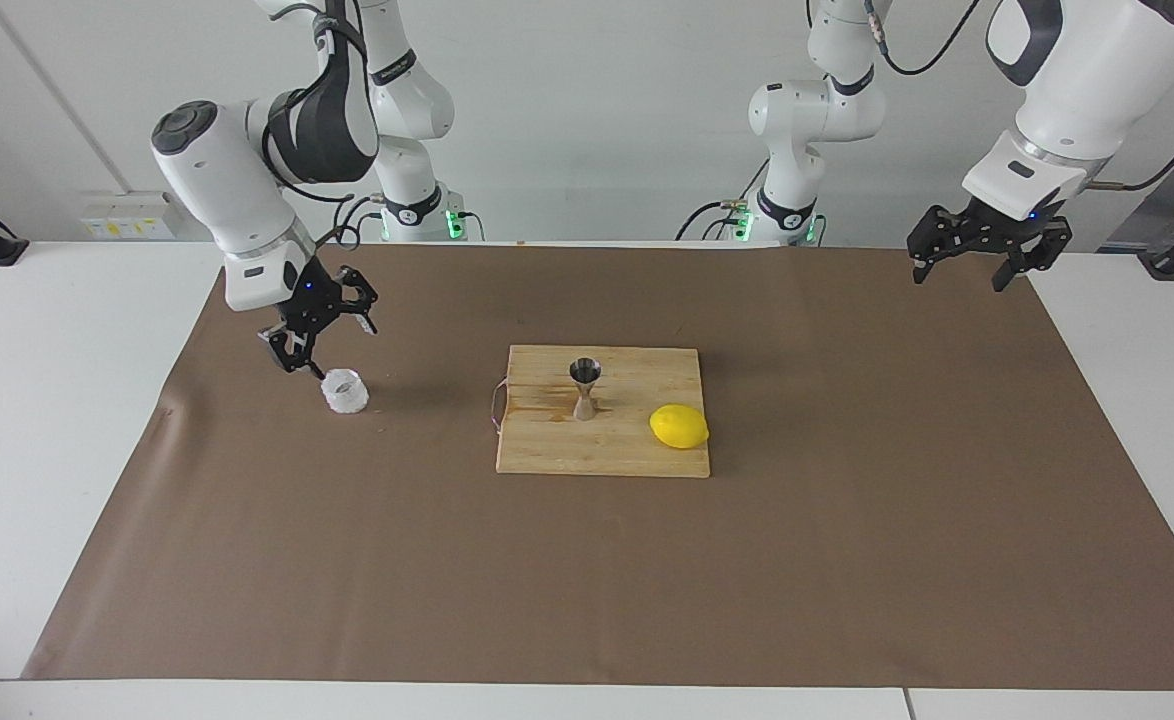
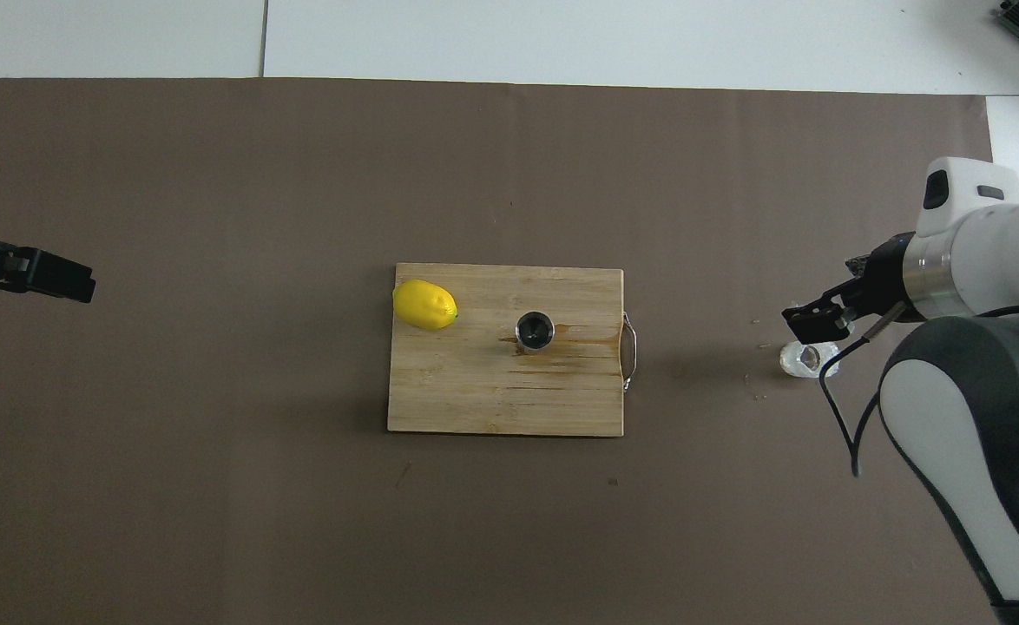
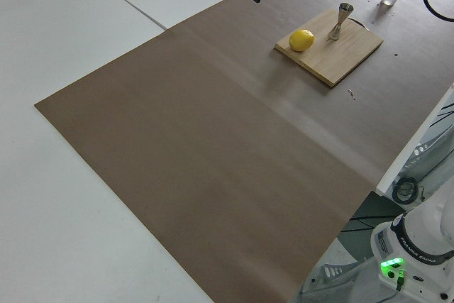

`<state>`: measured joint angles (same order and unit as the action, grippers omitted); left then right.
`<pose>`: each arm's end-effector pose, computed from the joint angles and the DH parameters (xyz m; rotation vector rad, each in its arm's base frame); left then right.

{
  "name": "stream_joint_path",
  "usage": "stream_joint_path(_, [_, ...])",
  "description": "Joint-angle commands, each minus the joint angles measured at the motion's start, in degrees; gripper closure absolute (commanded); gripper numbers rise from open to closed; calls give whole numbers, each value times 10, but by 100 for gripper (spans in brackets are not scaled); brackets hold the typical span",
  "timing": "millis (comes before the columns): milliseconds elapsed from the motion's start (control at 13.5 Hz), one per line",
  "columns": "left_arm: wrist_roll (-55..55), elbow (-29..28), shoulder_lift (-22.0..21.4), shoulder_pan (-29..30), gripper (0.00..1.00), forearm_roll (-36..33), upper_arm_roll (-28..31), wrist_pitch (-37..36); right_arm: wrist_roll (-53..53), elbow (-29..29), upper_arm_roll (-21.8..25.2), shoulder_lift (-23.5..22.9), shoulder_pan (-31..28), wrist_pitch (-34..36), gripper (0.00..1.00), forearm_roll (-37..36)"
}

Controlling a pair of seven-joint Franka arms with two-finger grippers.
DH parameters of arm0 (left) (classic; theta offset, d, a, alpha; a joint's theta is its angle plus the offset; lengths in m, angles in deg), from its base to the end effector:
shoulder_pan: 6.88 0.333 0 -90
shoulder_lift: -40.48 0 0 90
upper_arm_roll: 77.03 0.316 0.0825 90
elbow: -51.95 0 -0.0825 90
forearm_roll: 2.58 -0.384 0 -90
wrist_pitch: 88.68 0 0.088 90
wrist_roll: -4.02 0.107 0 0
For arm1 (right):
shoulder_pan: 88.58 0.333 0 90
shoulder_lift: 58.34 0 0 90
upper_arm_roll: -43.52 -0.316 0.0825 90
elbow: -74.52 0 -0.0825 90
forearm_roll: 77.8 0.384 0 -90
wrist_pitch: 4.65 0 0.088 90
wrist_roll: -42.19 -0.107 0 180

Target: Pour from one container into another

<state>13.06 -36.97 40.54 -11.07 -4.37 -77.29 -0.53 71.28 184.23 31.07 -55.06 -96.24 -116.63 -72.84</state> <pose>0.5503 -0.0394 0.6300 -3.0895 0.3642 0.0245 0.5516 0.0542 0.5251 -2.9678 -0.8582 -0.1672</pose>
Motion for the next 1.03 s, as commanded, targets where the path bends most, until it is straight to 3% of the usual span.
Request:
stream_joint_path(0, [13, 2, -9, 0, 0, -6, 8, 3, -136, -99, -2, -44, 20, 55, 0, -45])
stream_joint_path(443, [12, 8, -7, 14, 0, 16, 11, 10, -335, -210, 2, -48, 20, 181, 0, -55])
stream_joint_path(812, [12, 9, -11, 21, 0, 12, 4, 7, -352, -211, 8, -15, 13, 253, 0, -55])
stream_joint_path(960, [12, -3, -22, 107, 0, 14, -74, 3, -352, -210, 5, -11, 2, 260, 0, -55])
